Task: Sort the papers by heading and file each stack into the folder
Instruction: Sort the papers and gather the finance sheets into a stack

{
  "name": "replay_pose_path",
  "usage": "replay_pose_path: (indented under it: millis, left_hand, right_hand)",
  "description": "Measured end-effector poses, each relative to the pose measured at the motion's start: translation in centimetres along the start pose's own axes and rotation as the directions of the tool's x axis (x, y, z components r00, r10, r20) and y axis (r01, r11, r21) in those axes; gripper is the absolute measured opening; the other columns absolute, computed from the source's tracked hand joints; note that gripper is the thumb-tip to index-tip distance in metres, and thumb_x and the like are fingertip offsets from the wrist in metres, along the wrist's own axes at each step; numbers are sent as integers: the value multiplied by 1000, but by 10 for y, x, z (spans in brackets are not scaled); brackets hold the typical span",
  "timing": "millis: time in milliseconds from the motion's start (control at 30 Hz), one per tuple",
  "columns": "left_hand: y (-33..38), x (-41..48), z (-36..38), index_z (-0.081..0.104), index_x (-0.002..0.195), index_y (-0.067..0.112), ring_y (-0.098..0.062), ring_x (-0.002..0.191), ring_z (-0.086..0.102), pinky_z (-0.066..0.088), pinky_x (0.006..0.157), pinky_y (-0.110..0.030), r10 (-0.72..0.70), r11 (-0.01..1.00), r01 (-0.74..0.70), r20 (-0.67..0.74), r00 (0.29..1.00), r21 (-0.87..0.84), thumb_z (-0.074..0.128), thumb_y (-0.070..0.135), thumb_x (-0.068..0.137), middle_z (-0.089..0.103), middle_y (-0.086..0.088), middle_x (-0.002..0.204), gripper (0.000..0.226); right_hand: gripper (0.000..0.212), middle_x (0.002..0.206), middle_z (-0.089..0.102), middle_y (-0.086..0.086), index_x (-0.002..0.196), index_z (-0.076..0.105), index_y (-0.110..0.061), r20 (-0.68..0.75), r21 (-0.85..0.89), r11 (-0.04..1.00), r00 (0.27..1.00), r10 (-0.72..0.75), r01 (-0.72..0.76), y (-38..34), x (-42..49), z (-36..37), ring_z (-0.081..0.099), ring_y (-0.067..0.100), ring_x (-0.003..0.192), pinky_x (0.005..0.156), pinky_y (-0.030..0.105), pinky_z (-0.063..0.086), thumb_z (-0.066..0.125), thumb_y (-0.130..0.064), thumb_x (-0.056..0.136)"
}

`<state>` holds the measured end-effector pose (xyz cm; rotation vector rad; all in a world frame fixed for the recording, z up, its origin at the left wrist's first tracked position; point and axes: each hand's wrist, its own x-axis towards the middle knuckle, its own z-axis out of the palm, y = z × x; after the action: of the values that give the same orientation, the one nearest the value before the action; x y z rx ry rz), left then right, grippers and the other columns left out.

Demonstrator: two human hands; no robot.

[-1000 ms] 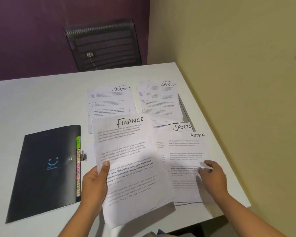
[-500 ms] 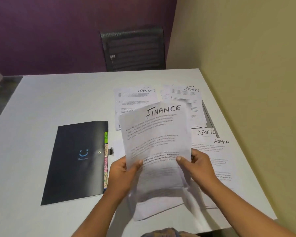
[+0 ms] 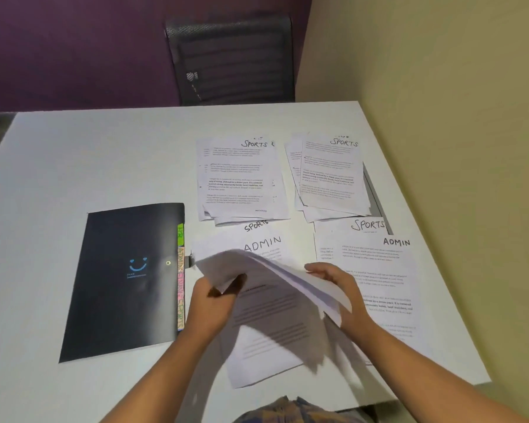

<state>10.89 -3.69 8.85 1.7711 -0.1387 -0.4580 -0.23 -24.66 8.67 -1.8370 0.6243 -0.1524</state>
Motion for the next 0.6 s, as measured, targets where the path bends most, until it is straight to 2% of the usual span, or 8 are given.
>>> replay_pose_path:
  millis: [33,100,167,233,367,467,533,600]
  left_hand:
    - [1,4,2,71,85,35,6,85,69,51,72,-9,-22,1000,22,-13,1000,13,73,9,86,73,28,82,27]
    - [5,12,8,73,90,26,3,83,71,52,66,-10,-29,1000,29,-20,999,-3,72,12,86,74,25,80,14]
    - [15,22,16,75,96,13,-4,84,73,55,67,-15,-31,998,30,-17,999,-54,69,12,89,78,12,87,10]
    - [24,32,25,74,100,7,-15,87,74,58,70,-22,-70,992,69,0,998,-104,66,11,91,78,0,93,13]
    - [38,51,36,71,104,10,-18,90,74,61,76,-31,-189,968,201,90,978,-153,59,11,96,78,-2,97,15]
    - [35,67,42,72,101,17,-12,82,74,60,71,-27,-194,974,190,-23,981,-124,60,14,96,78,1,91,14]
    - [33,79,43,72,98,19,-8,75,74,57,61,-20,-215,965,199,-79,973,-173,60,12,96,77,3,88,14]
    - [27,90,42,73,100,20,-15,81,75,58,67,-28,-245,958,228,-84,966,-177,61,14,95,78,0,90,14]
  right_hand:
    - [17,72,72,-15,78,72,-27,5,-9,1000,1000,-16,16,0,7,-6,65,0,70,63,14,50,67,-11,80]
    - [27,60,66,-21,67,65,-31,-16,-33,999,1000,-15,15,-2,24,-16,60,-5,60,57,15,44,69,-14,88]
    - [18,75,74,-15,80,72,-28,-62,47,999,998,25,-22,-3,42,-24,70,3,76,69,25,55,69,-14,91]
    - [9,88,78,-2,91,75,-23,-90,190,974,986,141,-122,-2,59,-32,74,16,88,80,36,59,68,-17,92]
    - [10,93,79,2,98,75,-18,-25,259,940,971,236,-222,-4,90,-42,75,22,89,82,40,59,66,-22,93]
    - [21,86,75,2,102,73,-8,110,156,950,960,257,-272,-5,119,-52,70,16,73,66,26,55,67,-26,93]
    - [18,84,71,6,98,72,-8,89,146,942,952,293,-304,0,147,-62,65,19,73,69,33,54,68,-24,91]
    - [10,93,74,8,96,73,-15,-6,130,931,939,345,-341,12,180,-74,69,22,84,74,37,54,69,-22,90]
